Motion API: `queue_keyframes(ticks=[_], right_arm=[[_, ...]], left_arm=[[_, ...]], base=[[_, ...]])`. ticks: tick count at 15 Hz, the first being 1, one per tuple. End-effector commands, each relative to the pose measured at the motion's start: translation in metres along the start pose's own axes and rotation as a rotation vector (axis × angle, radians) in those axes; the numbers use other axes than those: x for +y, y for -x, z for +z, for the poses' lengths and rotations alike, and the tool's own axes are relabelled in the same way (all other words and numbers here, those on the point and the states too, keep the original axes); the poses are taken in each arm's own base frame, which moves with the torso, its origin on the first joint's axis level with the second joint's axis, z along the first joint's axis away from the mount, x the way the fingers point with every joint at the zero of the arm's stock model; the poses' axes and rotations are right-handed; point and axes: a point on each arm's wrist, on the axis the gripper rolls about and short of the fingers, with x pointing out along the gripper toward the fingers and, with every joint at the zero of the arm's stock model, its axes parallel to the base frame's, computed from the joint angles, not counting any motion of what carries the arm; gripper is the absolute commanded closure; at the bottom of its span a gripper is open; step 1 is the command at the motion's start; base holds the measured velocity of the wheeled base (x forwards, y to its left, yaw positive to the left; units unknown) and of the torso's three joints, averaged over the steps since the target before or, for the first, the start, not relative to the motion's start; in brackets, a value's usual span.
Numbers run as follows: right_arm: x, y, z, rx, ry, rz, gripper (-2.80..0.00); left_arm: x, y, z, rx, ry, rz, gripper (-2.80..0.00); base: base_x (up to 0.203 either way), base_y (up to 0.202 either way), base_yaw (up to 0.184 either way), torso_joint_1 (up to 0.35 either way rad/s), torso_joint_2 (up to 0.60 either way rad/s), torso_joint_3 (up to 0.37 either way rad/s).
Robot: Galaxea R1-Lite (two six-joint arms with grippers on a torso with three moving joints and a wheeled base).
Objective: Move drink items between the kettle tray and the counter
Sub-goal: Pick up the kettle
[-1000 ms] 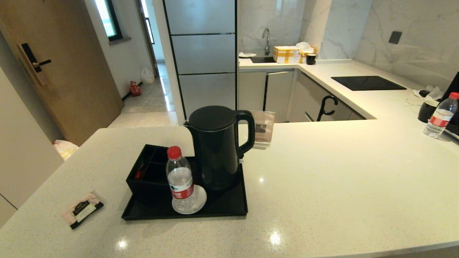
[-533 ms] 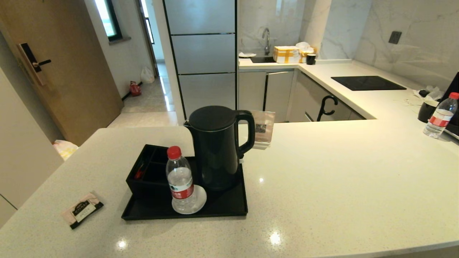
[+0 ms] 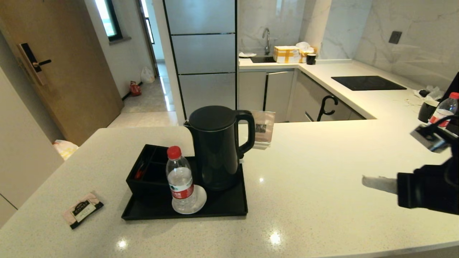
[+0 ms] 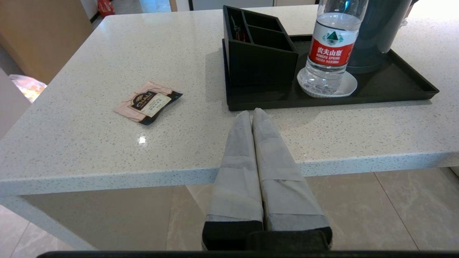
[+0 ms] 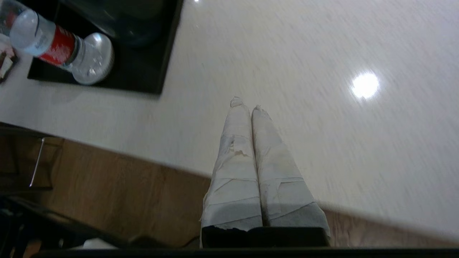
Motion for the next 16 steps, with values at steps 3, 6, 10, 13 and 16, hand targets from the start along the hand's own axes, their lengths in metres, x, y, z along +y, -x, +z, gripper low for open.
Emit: queue_keyframes(ticks=[3,6,10,13,16], right_arm=[[-0.001,-0.090,0.011,0.011,0.041,0.069,0.00],[0.012,-0.105,0.023,-0.094,0.094,0.131,0.00],[0.034,-0.115,0.035,-0.158,0.141,0.197,0.00],[0.053,-0.140,0.049,-0.180,0.177,0.235,-2.80],[0.063,-0.158,0.047,-0.169,0.191,0.236,-2.80]], left_arm=[[0.000,0.000,0.000,0.001,0.000,0.000,0.00],[0.000,0.000,0.000,0.001,0.000,0.000,0.00],[0.000,0.000,0.000,0.001,0.000,0.000,0.00],[0.000,0.000,0.000,-0.001,0.000,0.000,0.00],[0.000,0.000,0.000,0.001,0.000,0.000,0.00]], base=[[0.000,0.000,0.000,0.000,0.00,0.000],[0.000,0.000,0.000,0.000,0.00,0.000],[0.000,0.000,0.000,0.000,0.00,0.000],[0.000,0.000,0.000,0.000,0.00,0.000],[0.000,0.000,0.000,0.000,0.00,0.000]])
